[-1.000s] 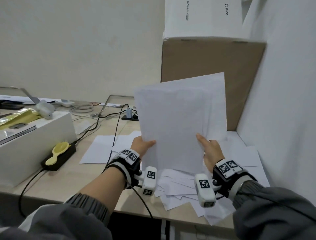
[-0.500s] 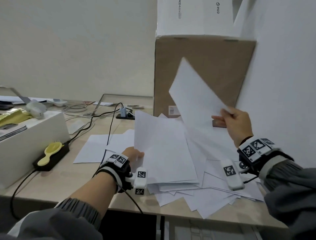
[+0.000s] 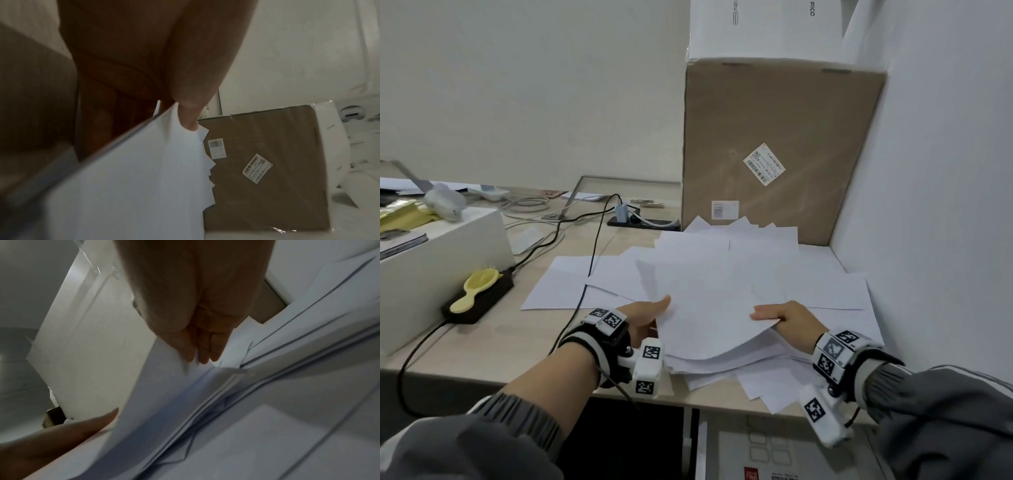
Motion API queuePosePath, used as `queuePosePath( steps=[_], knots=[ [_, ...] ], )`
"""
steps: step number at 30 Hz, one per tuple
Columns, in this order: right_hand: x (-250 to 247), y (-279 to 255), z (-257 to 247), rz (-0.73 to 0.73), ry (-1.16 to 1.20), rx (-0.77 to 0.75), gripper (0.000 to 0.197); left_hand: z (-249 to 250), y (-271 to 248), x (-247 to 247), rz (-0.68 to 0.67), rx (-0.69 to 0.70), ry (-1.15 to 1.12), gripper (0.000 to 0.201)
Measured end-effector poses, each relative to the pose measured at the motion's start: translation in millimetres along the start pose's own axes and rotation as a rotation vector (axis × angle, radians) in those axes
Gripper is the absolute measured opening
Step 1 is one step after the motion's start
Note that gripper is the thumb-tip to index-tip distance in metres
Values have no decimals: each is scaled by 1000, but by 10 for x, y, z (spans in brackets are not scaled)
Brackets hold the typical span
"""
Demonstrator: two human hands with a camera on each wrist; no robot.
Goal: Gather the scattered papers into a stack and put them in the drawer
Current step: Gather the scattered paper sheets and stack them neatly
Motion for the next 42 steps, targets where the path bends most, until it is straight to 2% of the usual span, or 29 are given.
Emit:
queuePosePath(
  steps=[1, 3, 4, 6, 8, 10, 12, 14, 17, 19, 22, 24, 28, 33, 36, 39, 42],
  knots=[
    [64, -13, -1, -26, -26, 19, 56, -38, 34, 7, -4, -18, 28, 51],
    [160, -21, 37, -50, -66, 68, 61, -70, 98, -30, 49, -15, 117, 35],
    [163, -22, 66, -38, -56, 97, 61, -59, 151, -91, 102, 8, 170, 38],
    [57, -18, 86, 43, 29, 135, 52, 97, 96, -148, 193, 115, 220, 46],
    [-118, -13, 91, 137, 201, 172, 44, 270, -19, -201, 257, 230, 188, 44],
    [-252, -13, 73, 163, 434, 236, 61, 450, -147, -193, 232, 329, 122, 37],
    [-422, 3, -90, 177, 601, 228, 63, 667, -345, -135, 163, 427, 43, 34],
    [-621, 36, -356, 190, 727, 142, 45, 901, -551, -65, 89, 525, -44, 35],
    [-814, 68, -709, 249, 887, 0, 18, 1169, -712, 1, -24, 631, -172, 53],
    [-708, 64, -756, 268, 961, -9, 17, 1204, -724, 9, -54, 667, -216, 53],
    [-241, 60, -613, 225, 990, 54, 24, 978, -632, 19, 2, 606, -299, 42],
    [-54, 22, -527, 260, 1007, 97, 21, 817, -564, 15, 81, 556, -334, 36],
    [-125, 32, -553, 314, 1015, 62, 22, 867, -564, -30, 136, 526, -352, 32],
    [-355, 31, -696, 319, 950, -33, 29, 1080, -679, -26, 54, 544, -350, 35],
    [-117, 1, -564, 246, 941, 49, 32, 863, -596, 80, 2, 464, -286, 38],
    [201, -37, -351, 223, 907, 160, 32, 523, -453, 143, 52, 363, -246, 38],
    [250, -32, -259, 254, 831, 194, 31, 443, -383, 112, 128, 332, -217, 40]
  ],
)
Point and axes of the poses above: each hand's wrist, its own y-axis towards the middle knuckle, its own x-axis out of the palm, z = x × y, the point moved 8 cm from there along y, towards the middle knuckle, and after that the axes turned 2 degrees about x, right-handed, at the moved point
